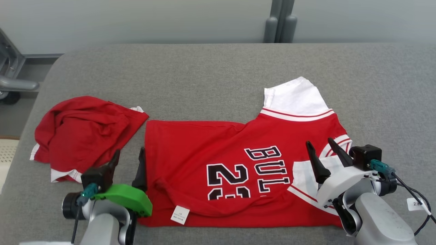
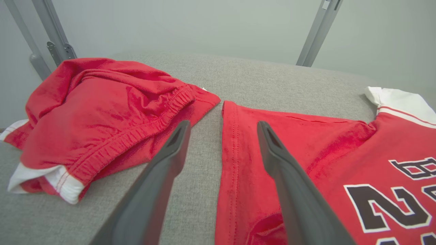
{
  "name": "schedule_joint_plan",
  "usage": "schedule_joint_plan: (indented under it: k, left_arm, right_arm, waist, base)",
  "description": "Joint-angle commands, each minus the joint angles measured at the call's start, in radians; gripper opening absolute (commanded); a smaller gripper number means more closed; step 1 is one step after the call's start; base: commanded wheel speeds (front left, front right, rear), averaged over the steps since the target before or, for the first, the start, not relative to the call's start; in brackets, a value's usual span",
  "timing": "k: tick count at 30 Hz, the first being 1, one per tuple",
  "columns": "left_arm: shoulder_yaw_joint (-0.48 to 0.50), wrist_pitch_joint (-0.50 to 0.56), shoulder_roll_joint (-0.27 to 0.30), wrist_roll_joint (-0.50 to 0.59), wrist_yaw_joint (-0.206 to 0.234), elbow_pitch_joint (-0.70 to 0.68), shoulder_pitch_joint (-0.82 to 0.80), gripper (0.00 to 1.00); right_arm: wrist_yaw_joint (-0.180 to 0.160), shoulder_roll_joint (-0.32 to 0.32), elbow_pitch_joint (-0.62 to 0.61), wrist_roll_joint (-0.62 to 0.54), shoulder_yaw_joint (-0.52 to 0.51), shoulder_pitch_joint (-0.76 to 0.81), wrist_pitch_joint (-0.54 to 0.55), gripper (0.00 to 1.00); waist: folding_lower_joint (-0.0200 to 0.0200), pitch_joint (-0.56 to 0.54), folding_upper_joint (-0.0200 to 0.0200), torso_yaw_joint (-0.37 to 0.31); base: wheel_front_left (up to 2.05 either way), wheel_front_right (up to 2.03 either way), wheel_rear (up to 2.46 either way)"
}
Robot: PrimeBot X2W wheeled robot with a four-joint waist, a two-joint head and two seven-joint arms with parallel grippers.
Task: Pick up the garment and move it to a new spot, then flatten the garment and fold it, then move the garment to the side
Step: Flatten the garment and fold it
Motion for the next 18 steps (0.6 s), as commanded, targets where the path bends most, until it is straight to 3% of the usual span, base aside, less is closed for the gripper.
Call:
schedule_joint_plan:
  k: [1,11,18]
  left_arm:
    - [0.013,0.0,0.007,0.013,-0.006,0.022,-0.052,1.0]
    - [0.071,0.0,0.038,0.014,-0.029,0.28,-0.282,1.0]
    - [0.103,0.0,0.055,0.016,-0.031,0.374,-0.356,1.0]
  right_arm:
    - [-0.001,-0.009,-0.008,-0.006,0.001,0.003,0.0,1.0]
    - [-0.001,-0.028,-0.057,0.009,0.018,-0.043,0.0,1.0]
    - [-0.001,-0.044,-0.116,0.024,-0.004,-0.081,0.0,1.0]
  waist:
    - [0.0,0.039,0.0,-0.044]
    - [0.0,0.145,0.0,-0.157]
    - [0.0,0.208,0.0,-0.18]
  base:
    - [0.0,0.0,0.0]
    - [0.0,0.0,0.0]
    - [0.0,0.0,0.0]
